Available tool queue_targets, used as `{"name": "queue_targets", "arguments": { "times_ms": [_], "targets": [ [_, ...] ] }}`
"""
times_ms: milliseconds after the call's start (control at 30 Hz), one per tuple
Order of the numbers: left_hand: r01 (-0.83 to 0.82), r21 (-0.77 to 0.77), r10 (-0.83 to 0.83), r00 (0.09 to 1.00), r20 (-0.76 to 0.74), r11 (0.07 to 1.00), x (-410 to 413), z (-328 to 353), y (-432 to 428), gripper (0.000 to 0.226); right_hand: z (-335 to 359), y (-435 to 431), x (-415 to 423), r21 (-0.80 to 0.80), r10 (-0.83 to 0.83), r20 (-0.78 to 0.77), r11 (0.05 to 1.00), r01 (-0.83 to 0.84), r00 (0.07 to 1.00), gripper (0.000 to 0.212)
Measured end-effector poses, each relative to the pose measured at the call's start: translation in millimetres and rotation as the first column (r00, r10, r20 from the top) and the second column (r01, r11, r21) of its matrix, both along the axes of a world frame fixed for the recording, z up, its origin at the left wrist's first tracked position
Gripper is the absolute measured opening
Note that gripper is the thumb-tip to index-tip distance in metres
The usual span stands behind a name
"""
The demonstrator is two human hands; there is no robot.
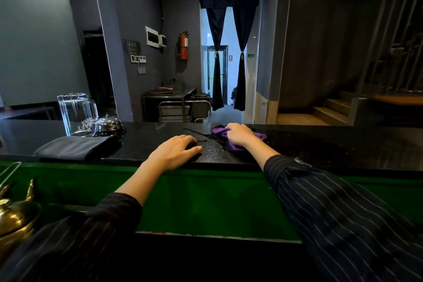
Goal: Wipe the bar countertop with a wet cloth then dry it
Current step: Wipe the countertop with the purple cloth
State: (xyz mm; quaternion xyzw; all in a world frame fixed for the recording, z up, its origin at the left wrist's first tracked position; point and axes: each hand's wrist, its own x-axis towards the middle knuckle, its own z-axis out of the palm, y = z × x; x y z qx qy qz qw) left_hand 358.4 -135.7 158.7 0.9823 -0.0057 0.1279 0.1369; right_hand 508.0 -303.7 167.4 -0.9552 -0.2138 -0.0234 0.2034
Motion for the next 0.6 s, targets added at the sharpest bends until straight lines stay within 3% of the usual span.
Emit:
{"name": "queue_targets", "arguments": {
  "times_ms": [167,300,500,600],
  "targets": [
    [0.071,-0.02,-0.072,0.996,-0.056,0.997,1.5,5.5,37.1,0.036,8.8,23.4,18.3,0.212,-0.013,-0.055,0.977,0.024,0.998,0.034],
    [0.032,-0.05,-0.033,0.999,-0.022,0.998,-1.9,1.3,66.7,0.035,11.5,44.0,28.9,0.359,0.082,-0.15,0.933,-0.023,0.985,0.029],
    [0.018,-0.006,-0.018,0.999,0.045,1.0,3.5,-3.3,68.3,0.035,17.7,87.7,25.6,0.327,0.198,-0.192,0.936,-0.127,0.961,0.024],
    [0.007,0.018,-0.008,0.997,0.077,1.0,4.6,-4.2,67.6,0.036,20.4,99.4,23.9,0.279,0.241,-0.175,0.942,-0.186,0.955,0.031]
  ]
}}
